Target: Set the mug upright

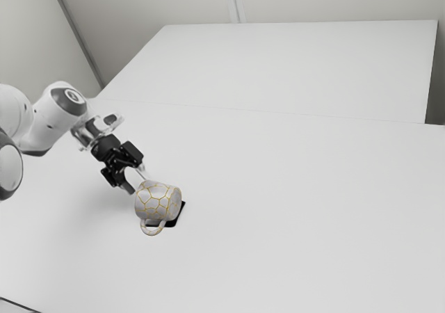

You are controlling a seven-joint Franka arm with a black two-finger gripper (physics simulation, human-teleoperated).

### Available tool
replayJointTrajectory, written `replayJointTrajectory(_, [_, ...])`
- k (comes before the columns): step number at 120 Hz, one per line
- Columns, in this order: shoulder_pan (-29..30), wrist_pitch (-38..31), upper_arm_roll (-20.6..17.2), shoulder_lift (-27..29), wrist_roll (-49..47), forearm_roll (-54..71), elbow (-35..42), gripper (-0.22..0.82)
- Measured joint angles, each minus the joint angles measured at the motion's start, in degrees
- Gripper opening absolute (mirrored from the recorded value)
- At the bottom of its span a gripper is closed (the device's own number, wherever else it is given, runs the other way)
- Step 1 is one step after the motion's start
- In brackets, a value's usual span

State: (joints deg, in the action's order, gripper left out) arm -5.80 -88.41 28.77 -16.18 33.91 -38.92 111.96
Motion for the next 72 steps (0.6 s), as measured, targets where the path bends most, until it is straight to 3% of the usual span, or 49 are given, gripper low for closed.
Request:
replayJointTrajectory(48, [-0.78, -1.67, -1.18, -0.69, 4.36, -7.26, 1.97, 0.56])
replayJointTrajectory(56, [-0.80, -2.19, -1.24, -0.46, 4.63, -7.85, 2.45, 0.49])
replayJointTrajectory(72, [-1.25, -2.83, -1.39, -0.08, 4.84, -8.37, 2.63, 0.24])
